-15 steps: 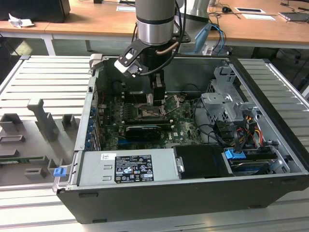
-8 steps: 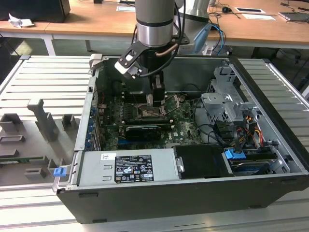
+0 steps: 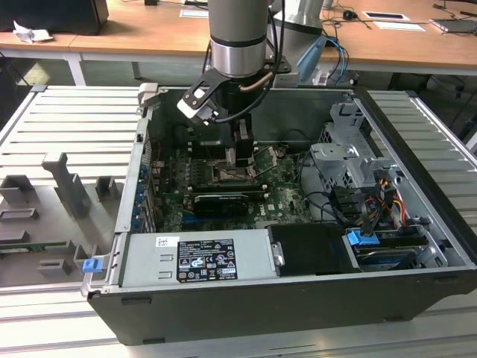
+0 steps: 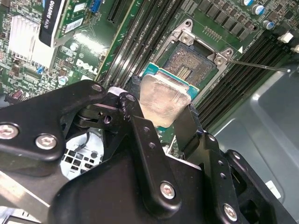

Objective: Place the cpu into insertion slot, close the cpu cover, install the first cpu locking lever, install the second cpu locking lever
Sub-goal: 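Place the cpu into insertion slot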

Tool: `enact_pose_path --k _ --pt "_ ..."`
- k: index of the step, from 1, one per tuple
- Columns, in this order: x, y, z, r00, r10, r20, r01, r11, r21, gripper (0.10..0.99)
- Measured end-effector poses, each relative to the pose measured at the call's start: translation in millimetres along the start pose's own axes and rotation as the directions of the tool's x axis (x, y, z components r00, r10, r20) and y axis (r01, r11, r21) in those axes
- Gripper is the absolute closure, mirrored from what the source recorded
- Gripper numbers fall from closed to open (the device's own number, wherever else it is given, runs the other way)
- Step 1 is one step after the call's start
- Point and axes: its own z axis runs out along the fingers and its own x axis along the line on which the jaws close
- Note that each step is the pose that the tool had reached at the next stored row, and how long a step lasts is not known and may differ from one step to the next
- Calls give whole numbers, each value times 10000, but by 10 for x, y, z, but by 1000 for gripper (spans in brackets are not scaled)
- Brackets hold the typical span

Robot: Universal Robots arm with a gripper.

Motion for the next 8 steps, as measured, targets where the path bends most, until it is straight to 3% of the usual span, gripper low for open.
enact_pose_path --k 8 --pt "46 -6 70 10000 21 3 -21 10000 3 557"
